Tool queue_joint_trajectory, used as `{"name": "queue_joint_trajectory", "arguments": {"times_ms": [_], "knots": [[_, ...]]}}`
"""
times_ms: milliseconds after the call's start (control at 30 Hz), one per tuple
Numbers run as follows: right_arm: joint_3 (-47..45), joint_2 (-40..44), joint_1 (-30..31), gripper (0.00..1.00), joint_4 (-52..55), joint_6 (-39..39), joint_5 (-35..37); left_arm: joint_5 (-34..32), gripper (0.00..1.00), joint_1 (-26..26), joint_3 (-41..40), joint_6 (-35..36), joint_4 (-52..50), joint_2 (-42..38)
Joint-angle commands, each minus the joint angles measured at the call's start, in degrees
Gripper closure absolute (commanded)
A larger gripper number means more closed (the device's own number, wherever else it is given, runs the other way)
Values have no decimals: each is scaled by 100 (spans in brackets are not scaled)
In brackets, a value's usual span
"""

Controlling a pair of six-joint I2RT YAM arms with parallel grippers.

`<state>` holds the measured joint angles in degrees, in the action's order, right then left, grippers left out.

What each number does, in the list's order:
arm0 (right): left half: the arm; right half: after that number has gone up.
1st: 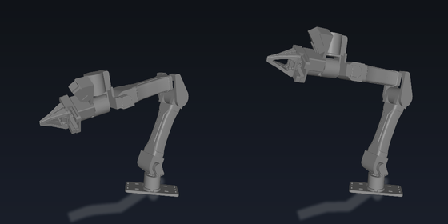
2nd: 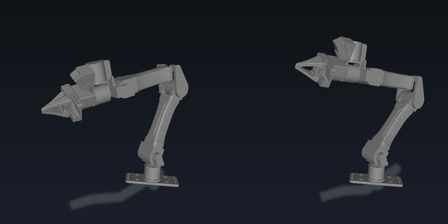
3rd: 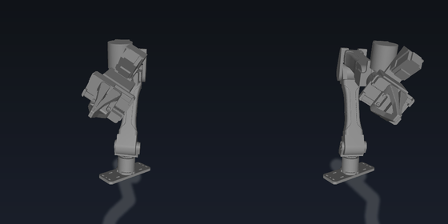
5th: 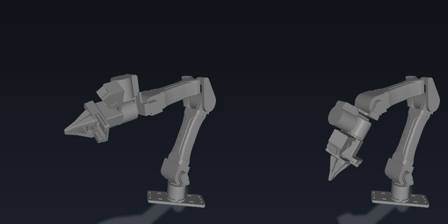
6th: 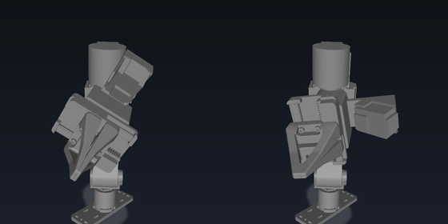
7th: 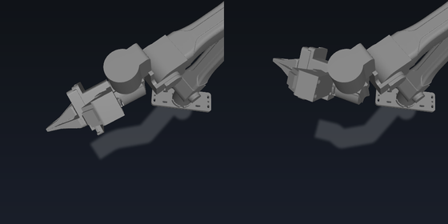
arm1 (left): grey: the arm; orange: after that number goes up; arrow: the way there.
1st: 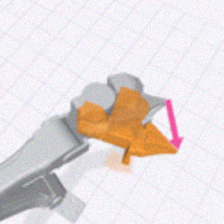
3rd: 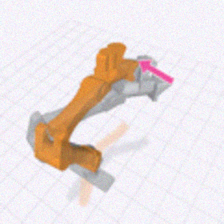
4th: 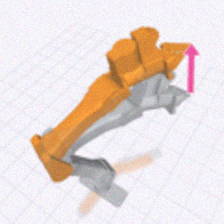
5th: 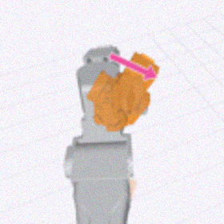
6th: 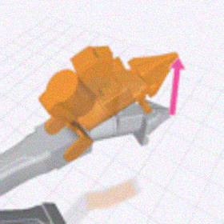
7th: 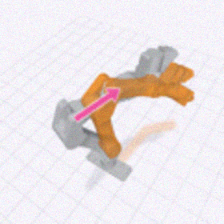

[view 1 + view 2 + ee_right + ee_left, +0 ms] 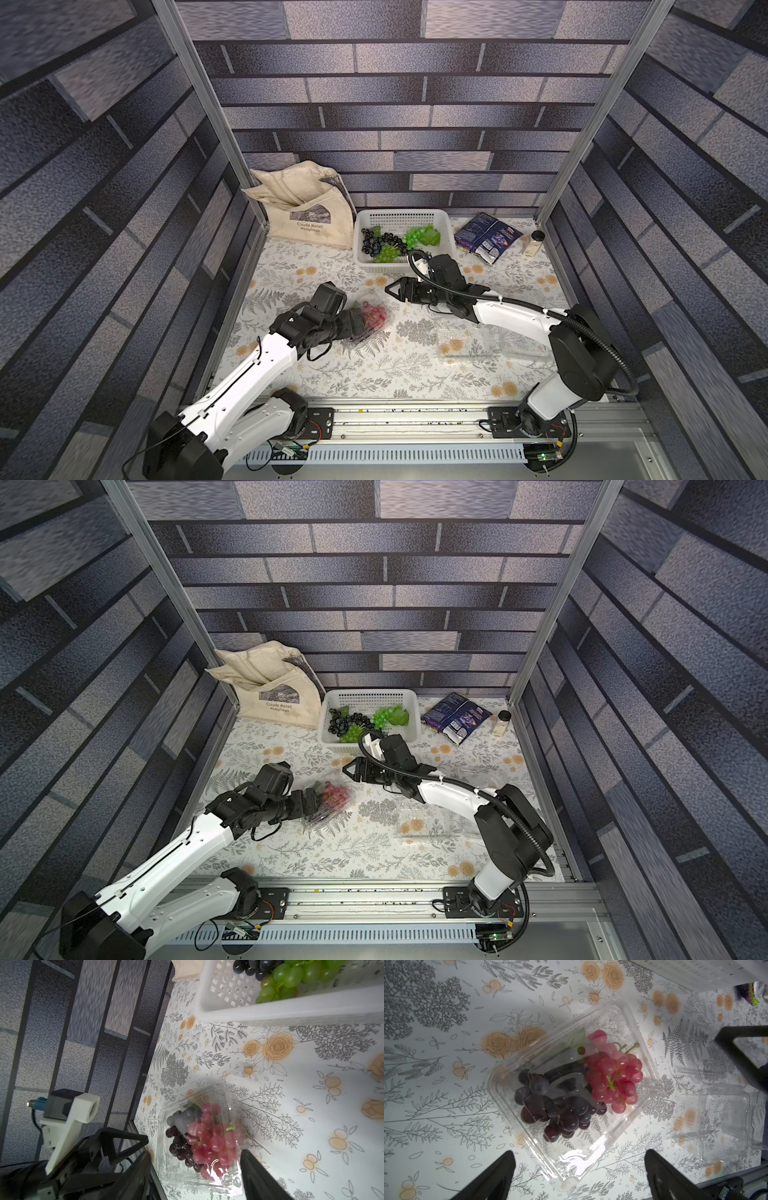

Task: Pack grapes into containers
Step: Close the packing box at the center of the board, then adjust the packing box at the center of the board.

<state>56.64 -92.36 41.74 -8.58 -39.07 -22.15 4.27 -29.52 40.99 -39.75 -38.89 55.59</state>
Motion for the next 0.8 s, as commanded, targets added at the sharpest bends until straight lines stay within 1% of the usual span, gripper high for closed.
{"name": "queue_joint_trajectory", "arguments": {"times_ms": [0,200,433,567,767], "knots": [[197,-226,10,29,625,553,-81,24,0,43,-242,-507,57,-224],[291,-507,-16,27,438,623,-253,126,0,151,-568,-781,433,-265],[262,-740,-60,28,186,594,-444,353,0,370,-715,-794,1106,98],[148,-671,-82,28,127,554,-411,542,0,562,-599,-654,1348,430],[-60,-457,-109,28,92,488,-308,674,0,648,-202,-390,1620,1058]]}}
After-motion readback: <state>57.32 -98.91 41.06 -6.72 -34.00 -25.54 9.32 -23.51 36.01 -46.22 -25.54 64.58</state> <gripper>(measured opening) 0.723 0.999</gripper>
